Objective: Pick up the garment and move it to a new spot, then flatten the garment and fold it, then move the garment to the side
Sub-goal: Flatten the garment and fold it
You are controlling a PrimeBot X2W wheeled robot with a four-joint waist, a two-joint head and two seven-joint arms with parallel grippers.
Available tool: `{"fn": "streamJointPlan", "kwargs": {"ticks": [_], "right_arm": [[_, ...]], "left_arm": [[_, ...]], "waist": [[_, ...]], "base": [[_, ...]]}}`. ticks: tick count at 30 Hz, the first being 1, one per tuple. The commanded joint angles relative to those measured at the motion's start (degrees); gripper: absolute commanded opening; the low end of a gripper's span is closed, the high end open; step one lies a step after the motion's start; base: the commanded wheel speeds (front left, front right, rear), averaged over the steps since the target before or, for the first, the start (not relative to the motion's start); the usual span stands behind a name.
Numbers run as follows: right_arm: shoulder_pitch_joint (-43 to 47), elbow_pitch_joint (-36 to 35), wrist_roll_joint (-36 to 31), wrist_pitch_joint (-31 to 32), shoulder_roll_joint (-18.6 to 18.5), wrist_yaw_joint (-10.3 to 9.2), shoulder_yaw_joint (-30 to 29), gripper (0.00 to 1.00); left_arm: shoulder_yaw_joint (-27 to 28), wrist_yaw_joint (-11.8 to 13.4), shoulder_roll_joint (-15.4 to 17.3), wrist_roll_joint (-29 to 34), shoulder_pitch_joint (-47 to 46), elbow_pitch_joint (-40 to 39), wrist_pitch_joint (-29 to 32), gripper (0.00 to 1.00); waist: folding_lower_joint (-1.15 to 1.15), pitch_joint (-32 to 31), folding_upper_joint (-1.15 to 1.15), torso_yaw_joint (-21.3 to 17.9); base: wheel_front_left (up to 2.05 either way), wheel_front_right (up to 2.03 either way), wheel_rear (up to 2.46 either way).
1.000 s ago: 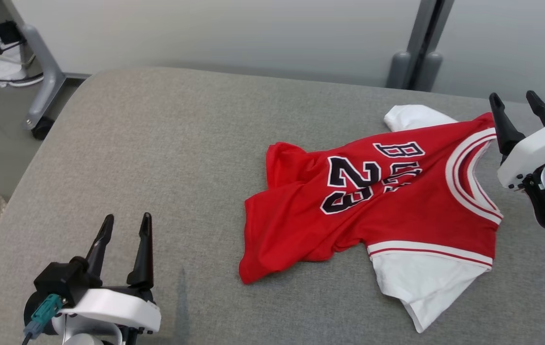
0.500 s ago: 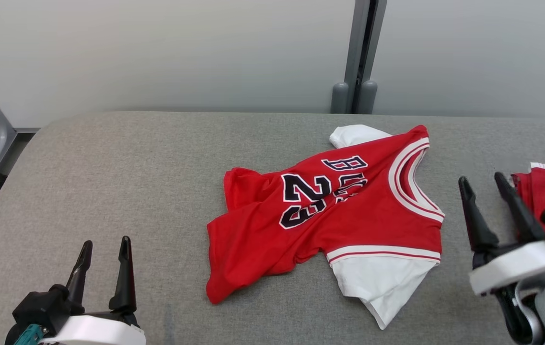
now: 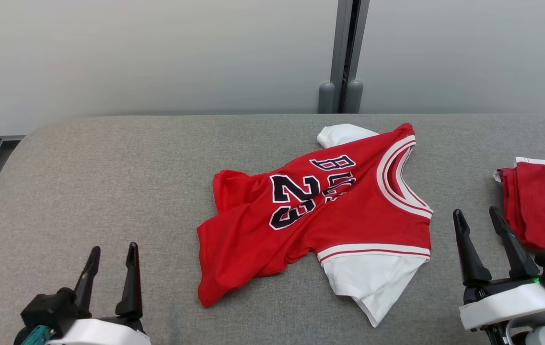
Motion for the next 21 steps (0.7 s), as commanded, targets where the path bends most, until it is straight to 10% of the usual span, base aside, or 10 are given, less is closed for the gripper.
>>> {"fn": "streamJointPlan", "kwargs": {"ticks": [1, 11, 21], "right_arm": [[0.05, -0.26, -0.61, -0.24, -0.08, 0.01, -0.26, 1.0], [-1.02, -0.04, -0.85, -0.25, 0.3, 0.01, 0.14, 1.0], [-2.86, -0.07, -0.9, -0.25, 0.44, 0.01, 0.82, 1.0]], "left_arm": [[-1.09, -0.69, 0.14, -0.81, 0.34, 1.03, 2.44, 1.0], [-9.87, -5.39, 0.36, -2.64, -0.86, 6.85, 18.49, 1.0], [-13.41, -6.39, -0.69, 0.44, -7.13, 14.8, 18.93, 1.0]], "waist": [[0.0, 0.11, 0.0, 0.0], [0.0, 0.9, 0.0, -0.69], [0.0, 3.65, 0.0, -3.43]], "base": [[0.0, 0.0, 0.0], [0.0, 0.0, 0.0], [0.0, 0.0, 0.0]]}}
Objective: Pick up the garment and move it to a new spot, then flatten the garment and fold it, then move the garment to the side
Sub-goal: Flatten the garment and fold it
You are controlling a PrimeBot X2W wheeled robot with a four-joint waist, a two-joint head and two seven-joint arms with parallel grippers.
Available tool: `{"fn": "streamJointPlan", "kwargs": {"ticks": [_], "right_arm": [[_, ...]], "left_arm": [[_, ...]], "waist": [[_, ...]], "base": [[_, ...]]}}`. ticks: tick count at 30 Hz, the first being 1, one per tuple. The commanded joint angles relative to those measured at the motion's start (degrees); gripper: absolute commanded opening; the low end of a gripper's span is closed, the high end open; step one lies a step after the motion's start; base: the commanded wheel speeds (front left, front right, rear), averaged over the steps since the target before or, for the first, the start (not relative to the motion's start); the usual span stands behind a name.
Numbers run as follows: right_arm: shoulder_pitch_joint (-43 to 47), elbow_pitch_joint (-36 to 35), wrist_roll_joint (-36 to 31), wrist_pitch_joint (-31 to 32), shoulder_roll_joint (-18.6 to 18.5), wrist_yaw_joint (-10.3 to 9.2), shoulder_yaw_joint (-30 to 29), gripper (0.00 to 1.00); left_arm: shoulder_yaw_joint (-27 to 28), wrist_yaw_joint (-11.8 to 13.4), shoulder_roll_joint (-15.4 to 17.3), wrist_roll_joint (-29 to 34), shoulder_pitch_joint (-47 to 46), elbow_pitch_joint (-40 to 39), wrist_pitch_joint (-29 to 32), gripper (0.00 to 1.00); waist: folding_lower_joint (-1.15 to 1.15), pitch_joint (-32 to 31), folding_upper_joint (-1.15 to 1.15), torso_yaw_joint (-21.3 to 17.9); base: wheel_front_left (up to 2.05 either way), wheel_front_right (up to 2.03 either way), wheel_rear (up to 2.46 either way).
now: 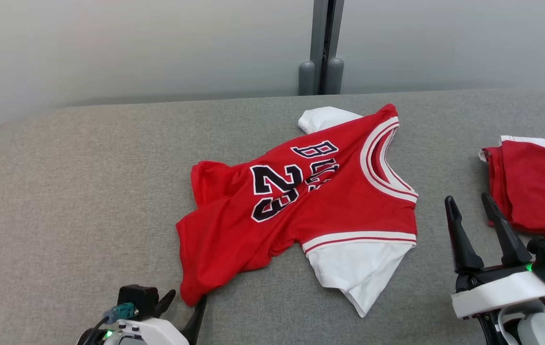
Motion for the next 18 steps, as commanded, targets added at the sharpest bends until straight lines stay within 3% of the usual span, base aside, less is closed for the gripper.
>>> {"fn": "streamJointPlan", "kwargs": {"ticks": [1, 2, 3, 5, 6, 11, 18], "right_arm": [[-0.53, 0.0, 0.01, -0.25, -0.23, 0.01, -0.11, 1.0], [-0.74, -0.04, -0.02, -0.25, -0.23, 0.01, -0.18, 1.0], [-0.83, -0.1, -0.1, -0.25, -0.24, 0.01, -0.27, 1.0], [-0.77, -0.17, -0.32, -0.25, -0.2, 0.01, -0.66, 1.0], [-0.76, -0.24, -0.41, -0.25, -0.16, 0.01, -0.75, 1.0], [-0.88, -0.5, -0.68, -0.25, 0.09, 0.01, -0.85, 1.0], [-1.47, 0.49, -0.76, -0.25, 0.09, 0.01, -0.69, 1.0]], "left_arm": [[-0.17, 0.21, 0.03, 0.58, -1.33, 0.89, -0.49, 1.0], [-0.17, 0.2, -0.16, 0.57, -1.77, 1.52, -0.76, 1.0], [-0.08, 0.13, -0.25, 0.5, -2.22, 2.07, -1.09, 0.89], [0.13, -0.11, -0.01, 0.42, -2.83, 2.59, -1.71, 0.06], [0.33, -0.15, 0.03, 0.25, -2.99, 2.51, -2.06, 0.0], [2.34, 0.58, 1.57, -0.7, -3.0, -0.47, -3.03, 0.0], [5.7, 2.61, 6.35, -0.31, -5.07, -6.63, -1.33, 0.0]], "waist": [[0.0, 0.71, 0.0, -0.68], [0.0, 0.99, 0.0, -0.88], [0.0, 1.21, 0.0, -1.01], [0.0, 1.59, 0.0, -1.2], [0.0, 1.77, 0.0, -1.25], [0.0, 2.46, 0.0, -1.53], [0.0, 4.15, 0.0, -2.3]], "base": [[0.0, 0.0, 0.0], [0.0, 0.0, 0.0], [0.0, 0.0, 0.0], [0.0, 0.0, 0.0], [0.0, 0.0, 0.0], [0.0, 0.0, 0.0], [0.0, 0.0, 0.0]]}}
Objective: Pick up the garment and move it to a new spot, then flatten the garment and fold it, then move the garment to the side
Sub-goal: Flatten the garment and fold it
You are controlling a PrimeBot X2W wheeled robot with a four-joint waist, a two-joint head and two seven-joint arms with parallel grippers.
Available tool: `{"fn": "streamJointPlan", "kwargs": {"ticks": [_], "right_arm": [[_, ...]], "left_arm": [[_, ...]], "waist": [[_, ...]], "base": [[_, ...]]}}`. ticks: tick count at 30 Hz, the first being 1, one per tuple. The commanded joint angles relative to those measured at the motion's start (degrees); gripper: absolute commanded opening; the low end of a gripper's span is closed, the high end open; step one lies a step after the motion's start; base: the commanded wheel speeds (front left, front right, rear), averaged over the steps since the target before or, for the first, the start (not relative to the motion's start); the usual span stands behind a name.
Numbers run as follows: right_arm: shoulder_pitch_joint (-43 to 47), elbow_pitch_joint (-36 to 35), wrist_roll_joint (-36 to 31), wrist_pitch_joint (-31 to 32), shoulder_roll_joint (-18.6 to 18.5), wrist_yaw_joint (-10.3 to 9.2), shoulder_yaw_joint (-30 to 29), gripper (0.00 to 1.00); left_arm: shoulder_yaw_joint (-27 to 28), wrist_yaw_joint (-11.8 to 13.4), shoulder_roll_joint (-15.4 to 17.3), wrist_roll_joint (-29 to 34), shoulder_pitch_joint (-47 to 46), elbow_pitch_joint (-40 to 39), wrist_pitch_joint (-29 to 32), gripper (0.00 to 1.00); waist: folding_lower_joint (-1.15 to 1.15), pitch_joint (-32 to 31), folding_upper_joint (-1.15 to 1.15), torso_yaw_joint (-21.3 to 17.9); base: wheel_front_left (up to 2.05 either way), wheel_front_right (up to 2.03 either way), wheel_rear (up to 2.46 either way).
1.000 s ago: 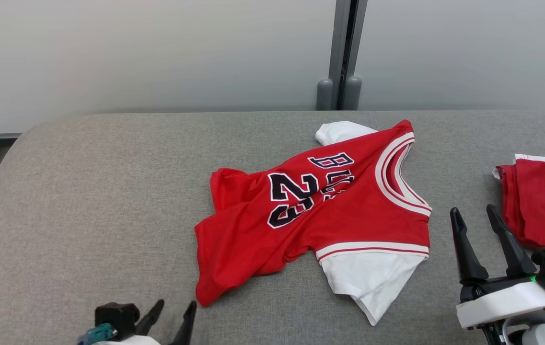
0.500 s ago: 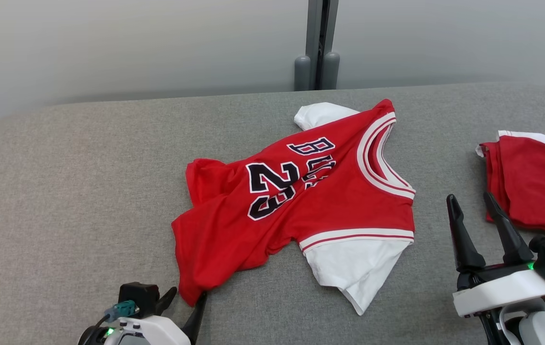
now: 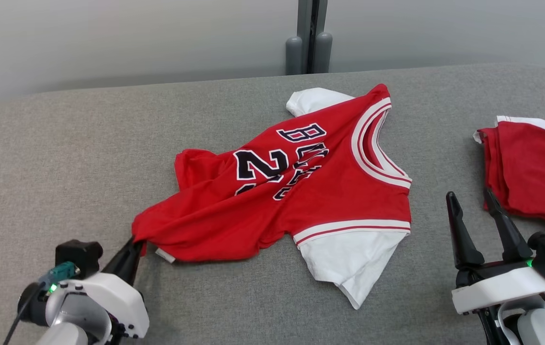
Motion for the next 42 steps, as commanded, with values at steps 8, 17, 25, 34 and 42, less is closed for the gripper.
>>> {"fn": "streamJointPlan", "kwargs": {"ticks": [8, 17, 25, 34, 42], "right_arm": [[-2.56, 2.23, -0.07, -0.19, -0.63, 0.01, 1.37, 1.0], [-3.27, 3.94, 0.27, -0.19, -0.8, 0.01, 1.94, 1.0], [-2.13, 4.22, 0.57, -0.2, -0.37, 0.01, 1.43, 1.0], [-2.87, 4.01, 0.7, -0.22, -0.46, 0.01, 1.71, 1.0], [-4.06, 3.79, 0.69, -0.05, -0.96, 0.01, 2.32, 1.0]], "left_arm": [[0.71, -1.34, 2.21, 1.59, -10.48, 10.12, 0.2, 0.0], [-0.05, -3.93, -0.7, 1.66, -17.16, 22.73, -6.29, 1.0], [1.68, -4.73, -2.16, -0.94, -14.02, 25.43, -11.38, 1.0], [2.19, -6.53, -2.71, -4.84, -11.16, 24.51, -8.87, 1.0], [1.74, -8.05, -2.49, -5.55, -15.36, 30.31, -9.11, 1.0]], "waist": [[0.0, 2.3, 0.0, -1.27], [0.0, 1.84, 0.0, -1.43], [0.0, 0.4, 0.0, 0.09], [0.0, 0.86, 0.0, 0.35], [0.0, 2.71, 0.0, -2.17]], "base": [[0.0, 0.0, 0.0], [0.0, 0.0, 0.0], [0.0, 0.0, 0.0], [0.0, 0.0, 0.0], [0.0, 0.0, 0.0]]}}
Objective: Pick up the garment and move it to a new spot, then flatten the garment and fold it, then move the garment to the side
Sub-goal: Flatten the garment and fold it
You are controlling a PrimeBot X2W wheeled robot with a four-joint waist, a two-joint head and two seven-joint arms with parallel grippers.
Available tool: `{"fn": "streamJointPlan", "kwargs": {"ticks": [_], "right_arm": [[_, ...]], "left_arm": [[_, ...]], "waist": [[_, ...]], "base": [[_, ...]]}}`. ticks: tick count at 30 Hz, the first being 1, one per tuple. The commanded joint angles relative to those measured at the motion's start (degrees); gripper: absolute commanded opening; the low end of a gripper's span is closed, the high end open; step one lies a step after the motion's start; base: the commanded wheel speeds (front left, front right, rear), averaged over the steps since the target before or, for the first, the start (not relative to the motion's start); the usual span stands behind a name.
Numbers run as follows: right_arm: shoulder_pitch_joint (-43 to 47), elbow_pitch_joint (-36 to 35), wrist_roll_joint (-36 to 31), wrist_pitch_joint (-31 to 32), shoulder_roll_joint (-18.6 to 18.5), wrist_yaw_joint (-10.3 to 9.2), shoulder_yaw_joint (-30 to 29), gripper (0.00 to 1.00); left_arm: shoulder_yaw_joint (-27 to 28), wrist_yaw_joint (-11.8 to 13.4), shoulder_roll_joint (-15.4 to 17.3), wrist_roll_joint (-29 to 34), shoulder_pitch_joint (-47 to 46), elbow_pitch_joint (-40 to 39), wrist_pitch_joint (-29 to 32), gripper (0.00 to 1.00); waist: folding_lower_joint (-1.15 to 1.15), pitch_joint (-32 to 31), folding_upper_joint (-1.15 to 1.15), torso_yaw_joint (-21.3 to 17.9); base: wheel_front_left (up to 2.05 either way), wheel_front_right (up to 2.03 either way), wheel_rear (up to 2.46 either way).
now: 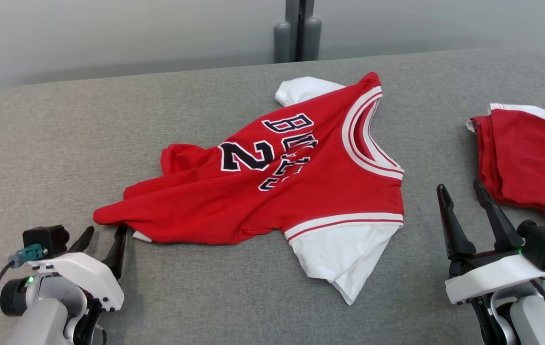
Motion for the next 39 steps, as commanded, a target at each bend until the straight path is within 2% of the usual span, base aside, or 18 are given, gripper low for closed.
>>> {"fn": "streamJointPlan", "kwargs": {"ticks": [1, 7, 8, 9, 10, 20, 25, 29, 36, 39], "right_arm": [[-0.67, -0.07, 0.22, -0.03, -0.5, 0.01, -0.1, 1.0], [-1.03, -0.22, 0.03, 0.03, -0.66, 0.01, -0.26, 1.0], [-1.09, -0.22, -0.02, 0.02, -0.61, 0.01, -0.2, 1.0], [-1.14, -0.2, -0.04, 0.01, -0.57, 0.01, -0.21, 1.0], [-1.15, -0.15, -0.08, 0.01, -0.52, 0.01, -0.27, 1.0], [0.32, 0.5, -0.38, -0.04, 0.01, 0.01, -1.65, 1.0], [1.26, 1.01, 0.05, 0.13, -0.26, 0.01, -2.34, 1.0], [1.88, 1.61, 0.34, 1.16, -0.79, 0.01, -2.71, 1.0], [2.66, 1.52, 1.46, 4.07, -2.4, 0.01, -3.02, 1.0], [3.22, 1.1, 2.27, 5.43, -3.08, 0.01, -2.9, 1.0]], "left_arm": [[-0.13, -0.59, 0.12, -0.36, -1.89, 1.41, -0.47, 1.0], [-0.25, -1.65, -0.64, -1.87, -4.92, 5.68, -1.39, 1.0], [-0.32, -1.86, -0.77, -2.14, -5.29, 6.38, -1.46, 0.69], [-0.45, -2.06, -0.93, -2.32, -5.62, 6.9, -1.62, 0.16], [-0.6, -2.04, -1.14, -2.53, -5.88, 7.31, -1.89, 0.0], [-2.81, -2.58, -0.09, -4.0, -3.24, 5.47, -1.9, 0.0], [-4.45, -2.54, 2.08, -5.06, 0.87, -1.56, 1.3, 0.0], [-5.75, -2.44, 5.23, -5.87, 5.44, -9.94, 6.89, 0.0], [-3.71, 4.12, 12.28, -7.34, 14.08, -25.46, 15.03, 0.0], [-3.48, 6.24, 14.03, -8.55, 17.45, -29.57, 18.9, 0.0]], "waist": [[0.0, 0.77, 0.0, -0.9], [0.0, 1.57, 0.0, -1.91], [0.0, 1.61, 0.0, -2.02], [0.0, 1.64, 0.0, -2.08], [0.0, 1.63, 0.0, -2.1], [0.0, -0.06, 0.0, -0.18], [0.0, -1.9, 0.0, 1.96], [0.0, -3.23, 0.0, 3.27], [0.0, -4.04, 0.0, 3.94], [0.0, -4.08, 0.0, 3.92]], "base": [[0.0, 0.0, 0.0], [0.0, 0.0, 0.0], [0.0, 0.0, 0.0], [0.0, 0.0, 0.0], [0.0, 0.0, 0.0], [0.0, 0.0, 0.0], [0.0, 0.0, 0.0], [0.0, 0.0, 0.0], [0.0, 0.0, 0.0], [0.0, 0.0, 0.0]]}}
